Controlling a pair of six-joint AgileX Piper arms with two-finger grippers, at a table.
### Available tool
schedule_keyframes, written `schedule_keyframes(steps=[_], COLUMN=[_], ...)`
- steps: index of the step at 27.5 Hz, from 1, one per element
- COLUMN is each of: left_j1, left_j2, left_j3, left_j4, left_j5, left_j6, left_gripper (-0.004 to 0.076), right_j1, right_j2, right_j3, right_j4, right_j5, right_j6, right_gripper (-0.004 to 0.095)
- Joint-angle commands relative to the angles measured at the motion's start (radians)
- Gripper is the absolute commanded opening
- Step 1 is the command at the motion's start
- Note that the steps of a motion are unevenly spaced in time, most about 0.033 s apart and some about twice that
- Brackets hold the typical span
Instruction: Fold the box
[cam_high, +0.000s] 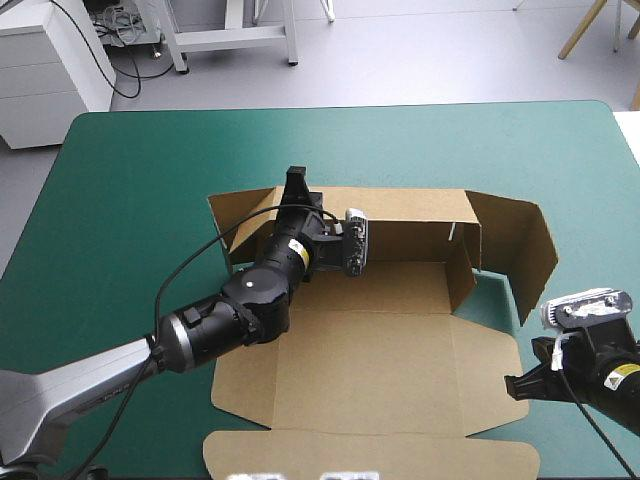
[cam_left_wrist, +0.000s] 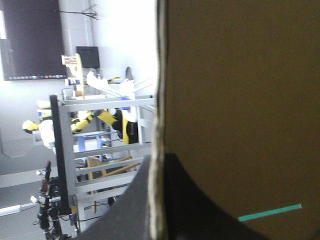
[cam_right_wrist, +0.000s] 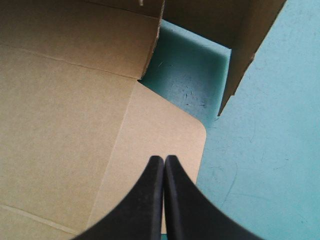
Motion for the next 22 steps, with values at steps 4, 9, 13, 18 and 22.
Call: schedule_keyframes(steps=[4, 9, 13, 18, 22], left_j1=[-0.051, -0.055, -0.055, -0.055, -0.055], left_j2=[-0.031, -0.031, -0.031, -0.031, -0.031], left_j3=[0.081, 0.108, 0.108, 0.108, 0.108], left_j4=[0.304, 0.298, 0.300, 0.300, 0.300], left_j5=[0.112, 0.116, 0.114, 0.114, 0.114], left_j6=[-0.267, -0.269, -0.277, -0.292, -0.292], left_gripper=[-0.0010, -0.0010, -0.0010, -0.0010, -0.0010], right_j1=[0.001, 0.001, 0.001, 0.001, 0.001], right_j2=[0.008, 0.008, 0.008, 0.008, 0.015], right_j3=[-0.027, -0.025, -0.025, -0.025, -0.028], right_j4=[0.019, 0.059, 0.063, 0.134, 0.165], right_j5=[-0.011, -0.016, -0.028, -0.057, -0.129], right_j6=[-0.010, 0.062, 0.067, 0.096, 0.132], right_gripper=[0.0057, 0.0503, 0.0801, 0.0842, 0.0816])
